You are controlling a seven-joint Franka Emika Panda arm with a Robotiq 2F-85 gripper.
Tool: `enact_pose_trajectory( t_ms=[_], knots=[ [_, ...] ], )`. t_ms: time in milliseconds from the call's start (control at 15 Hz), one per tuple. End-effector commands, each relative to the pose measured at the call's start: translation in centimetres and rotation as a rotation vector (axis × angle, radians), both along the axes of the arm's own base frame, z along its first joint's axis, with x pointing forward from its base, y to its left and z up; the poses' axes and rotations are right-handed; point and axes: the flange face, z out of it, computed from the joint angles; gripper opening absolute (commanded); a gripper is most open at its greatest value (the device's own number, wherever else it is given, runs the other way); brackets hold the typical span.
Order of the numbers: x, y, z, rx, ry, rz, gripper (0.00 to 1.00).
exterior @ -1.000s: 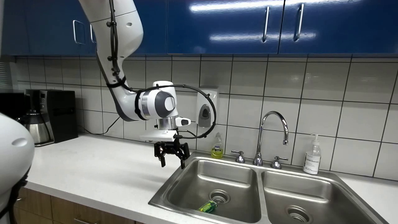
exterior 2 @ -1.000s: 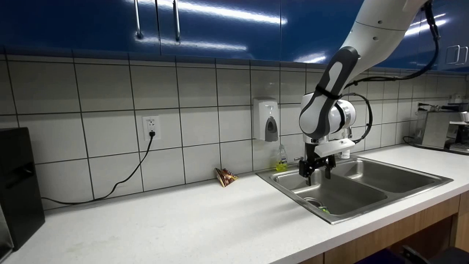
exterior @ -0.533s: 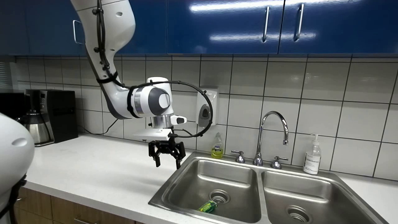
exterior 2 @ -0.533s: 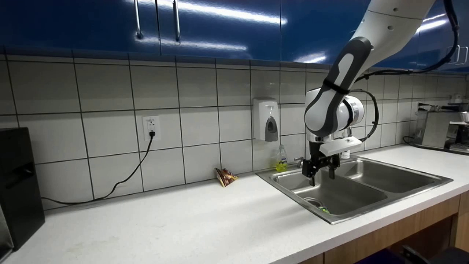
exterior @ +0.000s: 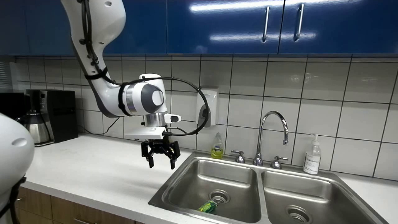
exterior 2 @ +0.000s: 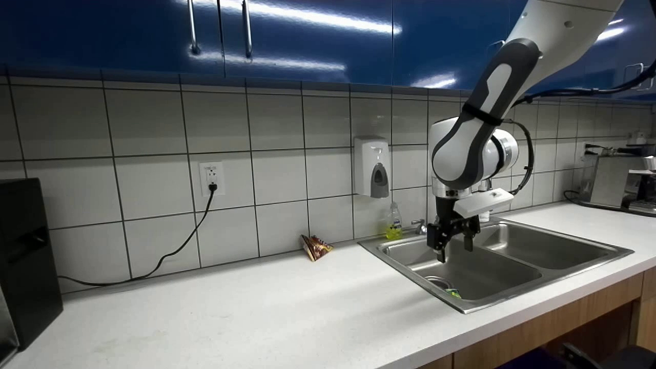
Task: Put the chocolate bar inside the sink
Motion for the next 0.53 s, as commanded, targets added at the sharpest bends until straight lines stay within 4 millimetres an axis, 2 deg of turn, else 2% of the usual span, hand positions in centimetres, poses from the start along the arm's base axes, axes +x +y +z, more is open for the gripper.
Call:
enact_pose_trajectory(
  t_ms=[0, 67, 133, 467],
  knots=[
    [-1.41, 0.57, 0.88, -0.026, 0.011, 0.016, 1.0],
    [-1.51, 0.72, 0.79, -0.026, 0.019, 0.021, 1.0],
    [-0.56, 0.54, 0.11, -0.004, 0.008, 0.017, 1.0],
    [-0.84, 0.73, -0.02, -0.005, 0.015, 0.022, 1.0]
  ],
)
